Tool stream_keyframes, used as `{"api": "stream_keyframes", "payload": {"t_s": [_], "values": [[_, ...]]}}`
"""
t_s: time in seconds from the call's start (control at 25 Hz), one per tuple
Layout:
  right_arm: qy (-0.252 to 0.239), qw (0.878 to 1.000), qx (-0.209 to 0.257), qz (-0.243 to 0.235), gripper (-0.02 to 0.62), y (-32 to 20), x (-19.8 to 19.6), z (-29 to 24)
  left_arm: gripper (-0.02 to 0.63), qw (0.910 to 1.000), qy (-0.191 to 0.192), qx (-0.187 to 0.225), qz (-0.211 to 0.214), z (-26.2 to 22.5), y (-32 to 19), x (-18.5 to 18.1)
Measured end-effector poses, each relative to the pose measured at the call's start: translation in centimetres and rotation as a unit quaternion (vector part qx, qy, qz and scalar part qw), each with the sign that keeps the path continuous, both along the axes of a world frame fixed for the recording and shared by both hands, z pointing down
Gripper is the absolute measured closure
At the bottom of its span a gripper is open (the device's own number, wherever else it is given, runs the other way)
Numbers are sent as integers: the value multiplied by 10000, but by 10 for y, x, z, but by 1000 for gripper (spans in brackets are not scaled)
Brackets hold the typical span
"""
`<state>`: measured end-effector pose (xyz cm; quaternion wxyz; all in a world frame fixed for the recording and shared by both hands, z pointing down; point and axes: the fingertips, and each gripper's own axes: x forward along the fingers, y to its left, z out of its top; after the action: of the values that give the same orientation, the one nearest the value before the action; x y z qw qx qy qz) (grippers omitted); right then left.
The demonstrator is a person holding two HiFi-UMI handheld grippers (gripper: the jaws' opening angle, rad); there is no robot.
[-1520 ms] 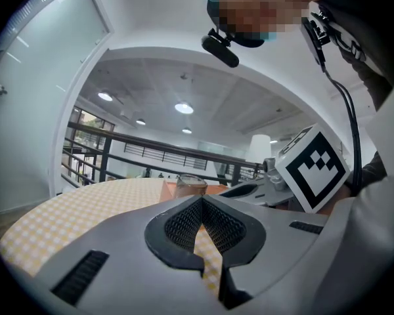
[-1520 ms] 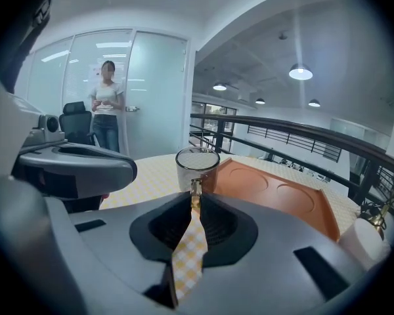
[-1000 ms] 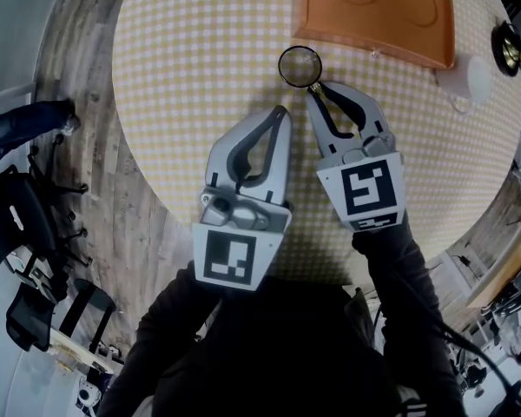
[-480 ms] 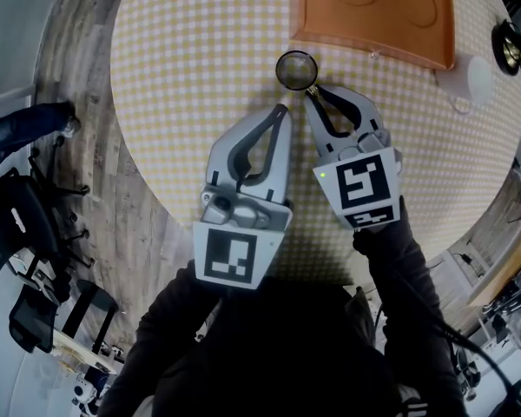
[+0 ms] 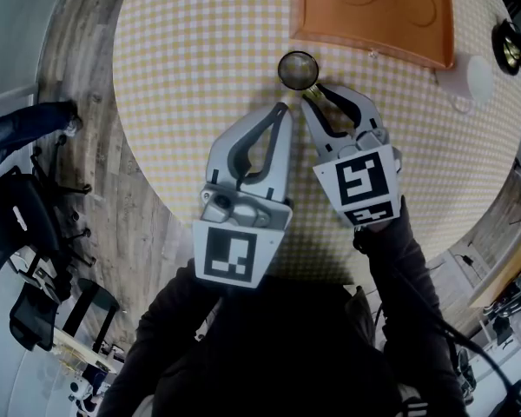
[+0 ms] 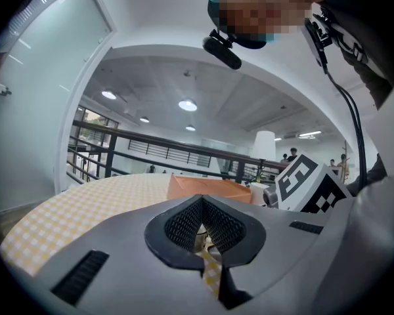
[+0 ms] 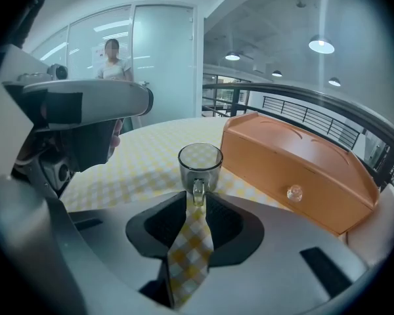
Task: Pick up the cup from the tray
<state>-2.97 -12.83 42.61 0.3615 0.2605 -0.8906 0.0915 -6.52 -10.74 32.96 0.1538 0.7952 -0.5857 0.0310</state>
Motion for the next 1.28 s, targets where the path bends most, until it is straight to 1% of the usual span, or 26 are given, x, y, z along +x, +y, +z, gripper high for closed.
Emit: {"api": "stream_keyframes", "payload": {"t_s": [0.16, 0.24, 0.28, 0.36, 0.44, 0.52, 0.6, 0.72, 0.76, 0.84, 1.0, 1.28], "values": [[-91, 9998, 91, 177, 514, 8, 15, -12, 601, 10000, -69, 54, 35, -5, 2, 3], [-252, 9991, 225, 255, 514, 15, 24, -26, 601, 9999, -112, 94, 60, -12, 5, 5], [-410, 9982, 314, 299, 514, 17, 28, -36, 601, 9998, -134, 123, 75, -17, 6, 7], [-915, 9937, 397, 515, 520, 17, 36, -58, 601, 9996, -166, 202, 107, -26, 7, 13], [-1459, 9852, 468, 772, 553, 17, 46, -83, 601, 9992, -195, 304, 153, -36, 9, 26], [-1882, 9749, 701, 960, 571, 19, 54, -112, 601, 9987, -207, 407, 209, -48, 12, 37], [-2234, 9634, 951, 1140, 578, 24, 63, -142, 601, 9986, -154, 430, 259, -61, 15, 46], [-2732, 9447, 1141, 1409, 581, 32, 78, -178, 601, 9986, -48, 390, 348, -76, 17, 59], [-2821, 9406, 1191, 1463, 584, 34, 83, -186, 601, 9982, -99, 448, 374, -82, 16, 64], [-2897, 9364, 1262, 1529, 588, 42, 93, -196, 601, 9971, -240, 599, 395, -96, 19, 73], [-2930, 9327, 1314, 1641, 588, 55, 109, -209, 601, 9966, -147, 701, 400, -117, 35, 94], [-2936, 9290, 1564, 1620, 589, 66, 122, -226, 601, 9953, -205, 835, 444, -132, 47, 111]]}}
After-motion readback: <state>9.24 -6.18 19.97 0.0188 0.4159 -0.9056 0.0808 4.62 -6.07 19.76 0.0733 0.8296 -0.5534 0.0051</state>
